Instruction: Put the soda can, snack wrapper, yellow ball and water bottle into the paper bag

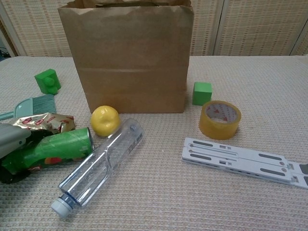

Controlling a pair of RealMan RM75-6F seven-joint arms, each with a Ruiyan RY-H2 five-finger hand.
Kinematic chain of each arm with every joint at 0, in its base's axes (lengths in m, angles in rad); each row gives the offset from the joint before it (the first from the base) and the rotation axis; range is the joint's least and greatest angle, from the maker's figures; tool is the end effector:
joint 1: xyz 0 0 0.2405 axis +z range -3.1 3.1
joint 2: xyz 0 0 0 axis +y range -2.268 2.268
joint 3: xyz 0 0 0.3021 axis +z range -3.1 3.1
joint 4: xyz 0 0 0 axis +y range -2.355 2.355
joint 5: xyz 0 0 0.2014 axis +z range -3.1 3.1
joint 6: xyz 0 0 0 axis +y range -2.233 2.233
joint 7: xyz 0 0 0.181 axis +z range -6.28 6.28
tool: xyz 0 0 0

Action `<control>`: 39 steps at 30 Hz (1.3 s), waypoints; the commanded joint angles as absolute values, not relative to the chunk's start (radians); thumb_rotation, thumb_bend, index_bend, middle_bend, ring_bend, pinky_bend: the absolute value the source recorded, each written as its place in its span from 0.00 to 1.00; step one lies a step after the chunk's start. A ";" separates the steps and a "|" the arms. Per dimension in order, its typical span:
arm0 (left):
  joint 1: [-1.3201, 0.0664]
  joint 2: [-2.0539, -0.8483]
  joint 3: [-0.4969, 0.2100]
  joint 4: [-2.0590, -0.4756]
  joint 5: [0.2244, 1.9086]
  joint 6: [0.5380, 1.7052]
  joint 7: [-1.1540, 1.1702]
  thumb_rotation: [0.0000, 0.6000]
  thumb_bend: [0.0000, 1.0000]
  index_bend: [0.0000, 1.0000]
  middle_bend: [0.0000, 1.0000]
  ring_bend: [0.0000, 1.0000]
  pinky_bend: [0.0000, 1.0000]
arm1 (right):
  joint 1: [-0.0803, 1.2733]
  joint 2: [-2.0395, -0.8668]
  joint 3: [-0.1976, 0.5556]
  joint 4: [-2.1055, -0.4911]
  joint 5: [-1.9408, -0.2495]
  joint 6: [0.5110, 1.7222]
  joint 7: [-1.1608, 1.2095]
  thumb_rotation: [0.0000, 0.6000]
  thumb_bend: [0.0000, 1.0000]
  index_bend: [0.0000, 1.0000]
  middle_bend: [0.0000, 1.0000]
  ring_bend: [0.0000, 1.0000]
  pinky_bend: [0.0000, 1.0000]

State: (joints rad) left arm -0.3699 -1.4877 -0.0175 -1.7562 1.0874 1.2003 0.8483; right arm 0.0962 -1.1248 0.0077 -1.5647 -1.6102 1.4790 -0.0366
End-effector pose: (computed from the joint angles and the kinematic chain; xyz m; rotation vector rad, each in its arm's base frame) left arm -0.2721 0.2709 -0.0053 -1.8050 -0.8724 -0.4919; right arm -0.3417 -0.2156 0.1729 1.5346 -0.8238 0.8796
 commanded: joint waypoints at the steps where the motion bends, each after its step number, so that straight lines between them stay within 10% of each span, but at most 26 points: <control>1: -0.361 -1.479 -0.007 -1.761 1.118 1.231 0.828 1.00 0.55 0.56 0.62 0.64 0.74 | 0.096 -1.125 0.007 -1.564 -1.611 1.479 -0.033 1.00 0.13 0.00 0.00 0.00 0.00; 11: -0.293 -1.280 0.015 -1.918 1.276 1.396 0.730 1.00 0.58 0.61 0.68 0.69 0.77 | 0.096 -1.123 0.007 -1.564 -1.613 1.480 -0.021 1.00 0.13 0.00 0.00 0.00 0.00; 18: -0.283 -1.132 -0.095 -1.971 1.261 1.482 0.626 1.00 0.58 0.61 0.68 0.69 0.77 | 0.098 -1.124 0.007 -1.566 -1.614 1.479 -0.026 1.00 0.13 0.00 0.00 0.00 0.00; 39: -0.717 -1.164 -0.421 -1.800 1.074 1.272 0.893 1.00 0.59 0.61 0.68 0.69 0.77 | 0.109 -1.122 0.008 -1.586 -1.597 1.448 -0.037 1.00 0.13 0.00 0.00 0.00 0.00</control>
State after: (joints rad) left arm -0.6195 -1.1393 -0.3743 -1.8448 1.0926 1.3187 0.8008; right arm 0.1088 -1.1230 0.0070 -1.5854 -1.5978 1.4490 -0.0381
